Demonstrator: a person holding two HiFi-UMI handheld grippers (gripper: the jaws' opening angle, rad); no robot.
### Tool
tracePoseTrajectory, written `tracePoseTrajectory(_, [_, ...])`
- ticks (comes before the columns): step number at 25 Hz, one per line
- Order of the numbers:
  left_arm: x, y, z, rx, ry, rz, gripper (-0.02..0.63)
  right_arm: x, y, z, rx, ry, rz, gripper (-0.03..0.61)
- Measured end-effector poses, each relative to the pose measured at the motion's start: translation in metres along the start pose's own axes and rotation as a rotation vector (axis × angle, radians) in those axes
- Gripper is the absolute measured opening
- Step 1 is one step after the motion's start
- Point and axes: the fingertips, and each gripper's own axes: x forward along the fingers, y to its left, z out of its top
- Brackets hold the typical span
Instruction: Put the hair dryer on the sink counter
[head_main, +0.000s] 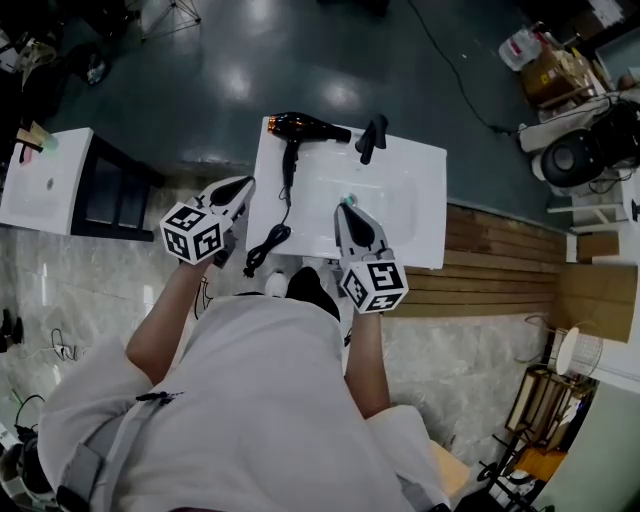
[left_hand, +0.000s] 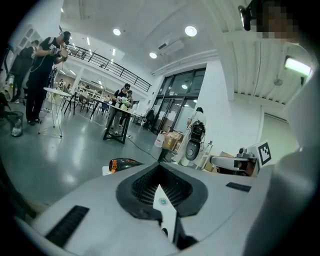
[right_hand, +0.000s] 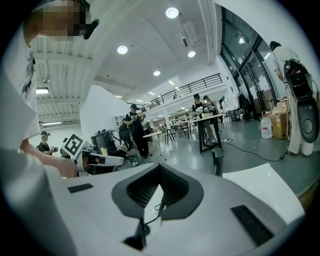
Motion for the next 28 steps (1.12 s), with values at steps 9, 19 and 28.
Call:
tracePoseTrajectory(9, [-0.011, -0.013, 0.000, 0.000, -0.025, 0.001, 0.003, -0.015, 0.001, 0.000, -0.006, -0.009, -0.001, 0.008])
tracePoseTrajectory(19, [-0.011, -0.032, 0.005, 0.011, -0.053, 0.049, 0.003, -0.028, -0.012, 0.005, -0.013, -0.007, 0.054, 0.008])
tracePoseTrajectory(28, [-0.010, -0.048, 0.002, 0.009, -0.062, 0.112, 0.003, -0.039, -0.034, 0.016, -0.035, -0.014, 0.089, 0.006])
